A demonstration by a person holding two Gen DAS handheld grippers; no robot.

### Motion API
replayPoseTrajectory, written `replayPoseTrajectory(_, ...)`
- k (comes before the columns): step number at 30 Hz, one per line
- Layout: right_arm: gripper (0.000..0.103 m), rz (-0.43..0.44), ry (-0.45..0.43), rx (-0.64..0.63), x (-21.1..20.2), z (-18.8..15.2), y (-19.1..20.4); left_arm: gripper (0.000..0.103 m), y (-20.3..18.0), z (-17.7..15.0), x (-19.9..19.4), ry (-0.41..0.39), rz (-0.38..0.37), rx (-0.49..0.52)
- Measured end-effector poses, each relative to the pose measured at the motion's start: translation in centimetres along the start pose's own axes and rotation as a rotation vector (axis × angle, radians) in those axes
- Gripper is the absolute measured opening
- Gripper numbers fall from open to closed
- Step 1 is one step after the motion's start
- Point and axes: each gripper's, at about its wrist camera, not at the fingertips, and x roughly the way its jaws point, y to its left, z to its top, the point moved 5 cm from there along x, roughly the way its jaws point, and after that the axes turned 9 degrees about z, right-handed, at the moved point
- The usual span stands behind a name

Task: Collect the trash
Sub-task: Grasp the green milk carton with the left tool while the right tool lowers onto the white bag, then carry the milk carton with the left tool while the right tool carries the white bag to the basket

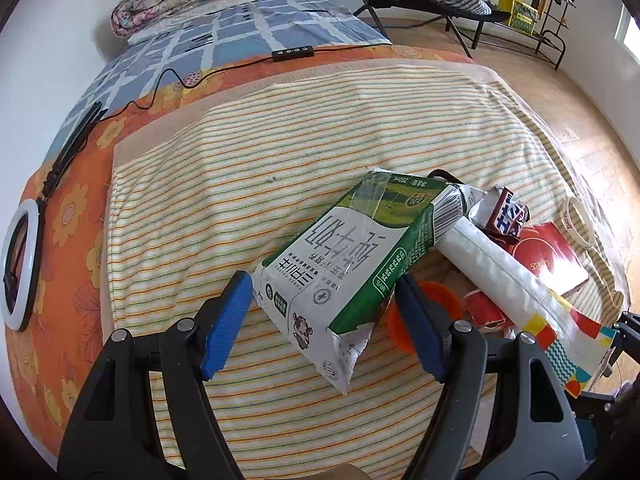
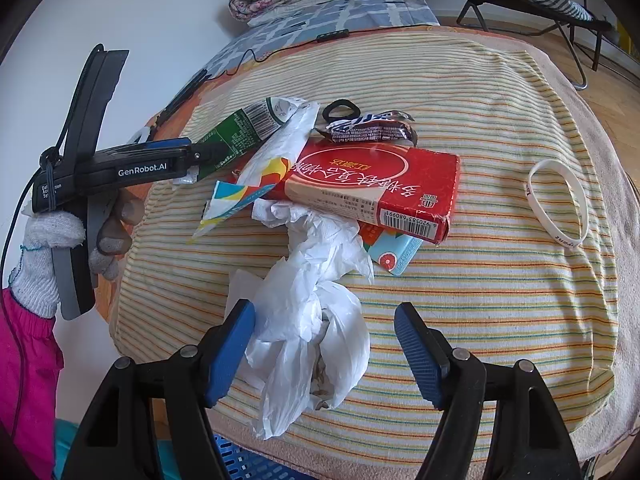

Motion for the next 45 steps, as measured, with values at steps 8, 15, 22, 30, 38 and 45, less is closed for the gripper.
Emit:
replayPoseTrajectory(8,0.075,0.008,0.008,0.015,0.5,0.1,-0.1,0.088,-0.5,1.5,1.2,0.006,0.008,0.046)
replayPoseTrajectory(15,0.075,0.014,0.012,0.020,0.7,0.2,0.0,0.088,-0.7,2.9,1.8,-0.022,0.050,0.078)
replayPoseTrajectory(22,0.075,0.022,0.011,0.027,0.7,0.5,-0.1,0.094,-1.5,3.6,3.3,0.026,0.037,0.141)
replayPoseTrajectory(30,0.075,0.019,0.029,0.023,1.3,0.2,0.1,0.094,-2.6,3.9,6.3,0.074,0.042,0.183)
replayPoseTrajectory(38,0.075,0.017,0.034,0.015,1.6,0.4,0.0,0.093,1.1,3.8,8.3,0.123,-0.033,-0.031)
replayPoseTrajectory(45,0.072,-0.024,0.043,-0.057,2.0,0.3,0.7,0.086,3.0,2.8,6.9,0.077,-0.069,-0.158)
